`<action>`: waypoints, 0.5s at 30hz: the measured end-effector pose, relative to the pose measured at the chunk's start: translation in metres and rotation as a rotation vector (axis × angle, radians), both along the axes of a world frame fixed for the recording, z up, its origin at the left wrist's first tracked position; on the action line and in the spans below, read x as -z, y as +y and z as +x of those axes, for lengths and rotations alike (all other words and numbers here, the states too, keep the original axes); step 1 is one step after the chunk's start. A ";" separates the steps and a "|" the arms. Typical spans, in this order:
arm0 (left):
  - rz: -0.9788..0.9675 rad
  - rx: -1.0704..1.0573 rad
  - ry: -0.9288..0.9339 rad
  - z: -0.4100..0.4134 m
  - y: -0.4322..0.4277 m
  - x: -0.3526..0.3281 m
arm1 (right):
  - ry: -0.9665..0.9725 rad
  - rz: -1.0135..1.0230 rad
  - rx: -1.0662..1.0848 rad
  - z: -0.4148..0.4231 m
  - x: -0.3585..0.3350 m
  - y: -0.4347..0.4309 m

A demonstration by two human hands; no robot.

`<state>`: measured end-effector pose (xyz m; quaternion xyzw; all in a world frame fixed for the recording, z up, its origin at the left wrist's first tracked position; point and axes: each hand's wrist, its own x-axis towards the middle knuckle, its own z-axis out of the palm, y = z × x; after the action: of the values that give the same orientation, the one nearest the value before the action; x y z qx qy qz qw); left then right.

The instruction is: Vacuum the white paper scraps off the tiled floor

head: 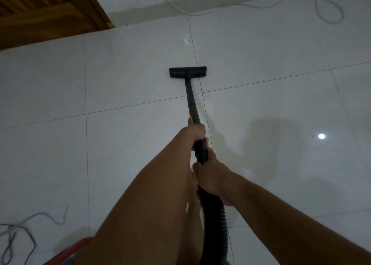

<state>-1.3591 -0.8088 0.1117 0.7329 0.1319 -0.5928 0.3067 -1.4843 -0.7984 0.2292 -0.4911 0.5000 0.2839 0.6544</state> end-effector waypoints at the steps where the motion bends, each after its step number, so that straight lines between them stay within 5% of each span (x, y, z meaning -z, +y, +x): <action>1: -0.002 -0.001 -0.001 0.007 -0.004 0.004 | 0.003 -0.016 -0.016 0.007 0.005 -0.004; 15: -0.025 -0.042 -0.010 0.104 -0.059 0.037 | -0.094 -0.124 -0.041 0.094 0.058 -0.051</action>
<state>-1.2554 -0.8676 0.0748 0.7291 0.1383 -0.5842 0.3287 -1.3899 -0.8496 0.1717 -0.5537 0.4752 0.2424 0.6394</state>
